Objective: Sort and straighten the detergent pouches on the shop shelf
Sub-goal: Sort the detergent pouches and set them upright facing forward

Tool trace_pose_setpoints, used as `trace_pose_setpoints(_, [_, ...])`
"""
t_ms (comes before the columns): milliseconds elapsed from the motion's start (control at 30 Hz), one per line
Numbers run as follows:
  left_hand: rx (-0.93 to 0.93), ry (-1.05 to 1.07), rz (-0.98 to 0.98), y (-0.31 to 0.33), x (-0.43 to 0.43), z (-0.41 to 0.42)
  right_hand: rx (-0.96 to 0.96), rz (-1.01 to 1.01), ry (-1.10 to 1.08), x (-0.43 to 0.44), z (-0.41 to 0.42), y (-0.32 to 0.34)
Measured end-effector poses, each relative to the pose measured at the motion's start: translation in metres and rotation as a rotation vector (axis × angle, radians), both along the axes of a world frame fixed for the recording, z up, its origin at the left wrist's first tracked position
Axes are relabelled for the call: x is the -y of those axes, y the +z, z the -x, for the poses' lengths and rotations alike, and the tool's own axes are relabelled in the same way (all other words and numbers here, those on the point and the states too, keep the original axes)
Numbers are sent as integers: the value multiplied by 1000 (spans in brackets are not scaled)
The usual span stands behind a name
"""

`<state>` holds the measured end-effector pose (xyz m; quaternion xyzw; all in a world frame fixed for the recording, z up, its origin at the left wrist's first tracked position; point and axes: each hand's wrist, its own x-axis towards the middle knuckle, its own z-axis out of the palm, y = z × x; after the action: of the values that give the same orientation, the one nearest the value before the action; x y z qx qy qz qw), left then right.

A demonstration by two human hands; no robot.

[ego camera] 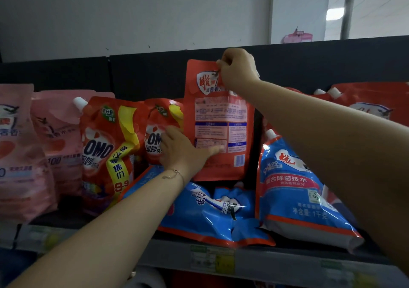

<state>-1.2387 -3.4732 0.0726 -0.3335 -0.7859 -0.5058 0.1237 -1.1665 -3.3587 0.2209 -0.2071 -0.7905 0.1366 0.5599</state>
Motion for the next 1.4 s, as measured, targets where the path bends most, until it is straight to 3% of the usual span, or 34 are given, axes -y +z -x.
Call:
trace_pose_setpoints(67, [28, -72, -76, 5, 1, 9, -16, 13, 39, -2, -1, 3])
trace_pose_setpoints(233, [295, -422, -104, 15, 10, 11, -33, 0, 90, -1, -8, 14])
trace_pose_setpoints(367, [725, -680, -281, 26, 8, 8, -77, 19, 121, 2, -10, 30])
trace_pose_setpoints(567, [1184, -772, -34, 24, 4, 9, -71, 86, 319, 14, 2, 41])
trace_pose_setpoints(633, [1169, -875, -136, 24, 3, 3, -71, 140, 379, 16, 4, 42])
trace_pose_setpoints(733, [1130, -852, -281, 20, -2, -7, 13, 225, 451, 17, 2, 44])
trace_pose_setpoints(833, [1147, -759, -358, 15, -14, -15, 214, 332, 574, 24, -15, 47])
trace_pose_setpoints(933, [1155, -513, -507, 9, -29, -20, 458, 498, 648, 31, -30, 53])
trace_pose_setpoints(1000, [1151, -407, -619, 6, -35, -20, 555, 472, 567, 36, -31, 56])
trace_pose_setpoints(1233, [1139, -342, -924, -4, -58, -15, 780, 86, -71, 52, -22, 59])
trace_pose_setpoints(1300, [1170, -356, -908, -13, -68, -7, 837, 89, -147, 54, -22, 64])
trace_pose_setpoints(1400, [1147, -508, -785, -20, -69, -9, 776, 112, -75, 48, -28, 73])
